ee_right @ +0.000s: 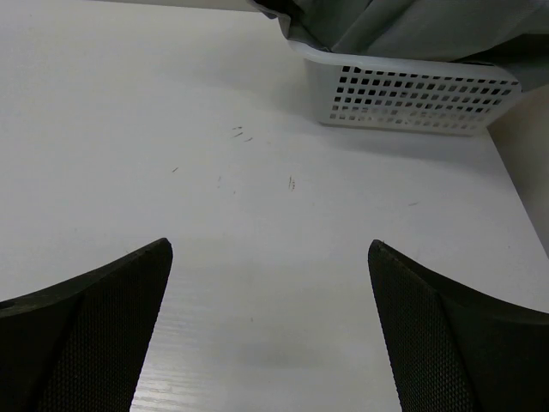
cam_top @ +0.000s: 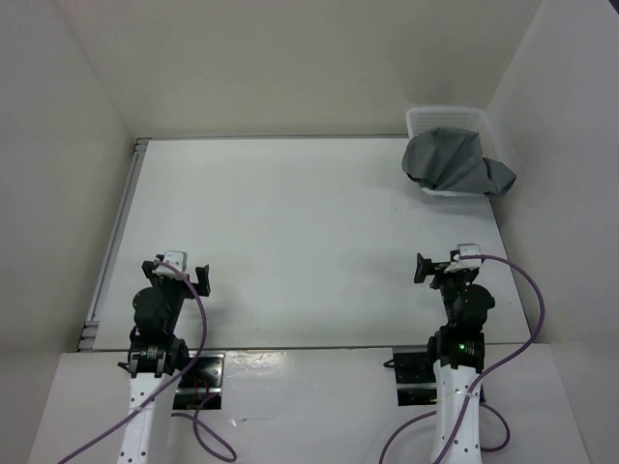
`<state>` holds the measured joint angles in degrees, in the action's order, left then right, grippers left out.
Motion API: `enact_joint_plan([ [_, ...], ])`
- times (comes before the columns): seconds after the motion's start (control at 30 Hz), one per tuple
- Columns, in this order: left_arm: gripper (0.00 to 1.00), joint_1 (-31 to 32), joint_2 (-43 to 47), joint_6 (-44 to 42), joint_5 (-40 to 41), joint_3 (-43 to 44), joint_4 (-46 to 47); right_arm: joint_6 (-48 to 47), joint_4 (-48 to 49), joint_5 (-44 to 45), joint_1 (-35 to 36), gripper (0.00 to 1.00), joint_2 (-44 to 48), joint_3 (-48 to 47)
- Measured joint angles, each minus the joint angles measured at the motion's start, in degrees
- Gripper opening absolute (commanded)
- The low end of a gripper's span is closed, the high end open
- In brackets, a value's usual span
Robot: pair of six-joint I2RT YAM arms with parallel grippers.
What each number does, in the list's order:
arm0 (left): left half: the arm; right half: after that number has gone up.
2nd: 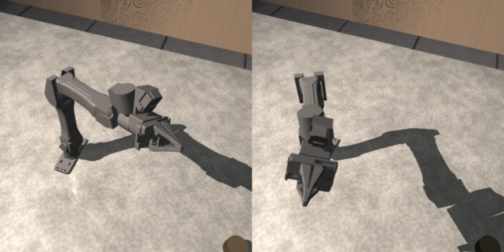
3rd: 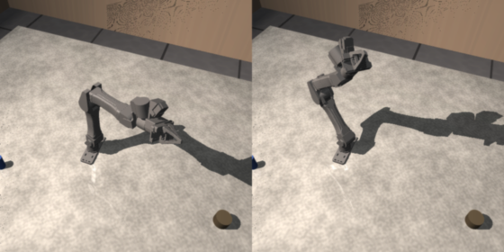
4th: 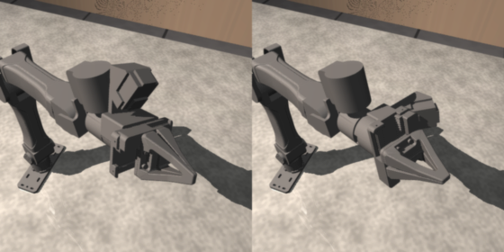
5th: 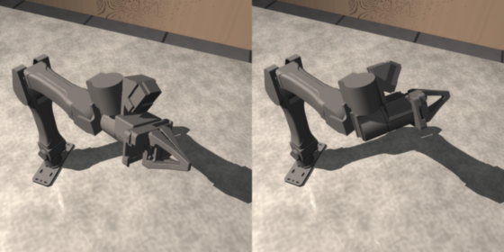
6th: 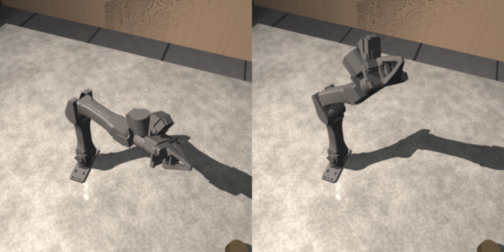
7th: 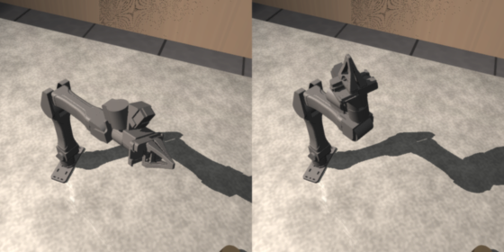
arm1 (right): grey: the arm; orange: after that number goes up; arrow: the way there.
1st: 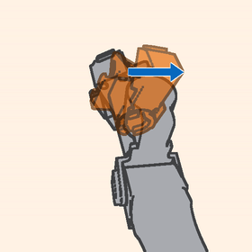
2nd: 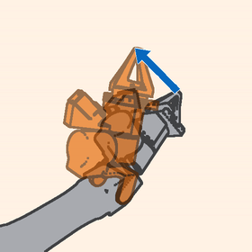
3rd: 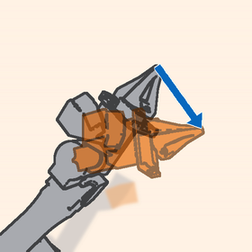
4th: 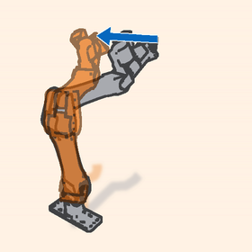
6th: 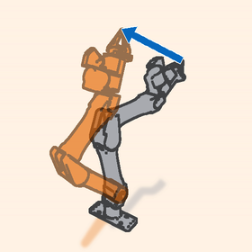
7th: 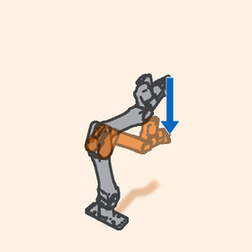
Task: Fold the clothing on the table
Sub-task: Grab the skirt from the pile
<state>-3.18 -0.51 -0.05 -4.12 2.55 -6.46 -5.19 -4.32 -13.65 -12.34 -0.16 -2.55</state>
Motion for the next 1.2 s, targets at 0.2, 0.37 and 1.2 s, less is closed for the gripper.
enact_joint_plan([
  [0.2, 1.0, 0.0, 0.0, 0.0, 0.0, 0.0, 0.0, 0.0, 0.0, 0.0, 0.0, 0.99, 0.0, 0.0],
  [0.37, 1.0, 0.0, 0.0, 0.0, 0.0, 0.0, 0.0, 0.0, 0.0, 0.0, 0.0, 0.99, 0.0, 0.0],
  [1.2, 1.0, 0.3, -6.8, -11.8, -13.0, 18.2, 9.2, -4.3, 3.8, 6.9, 0.1, 0.99, -9.6, -20.8],
])
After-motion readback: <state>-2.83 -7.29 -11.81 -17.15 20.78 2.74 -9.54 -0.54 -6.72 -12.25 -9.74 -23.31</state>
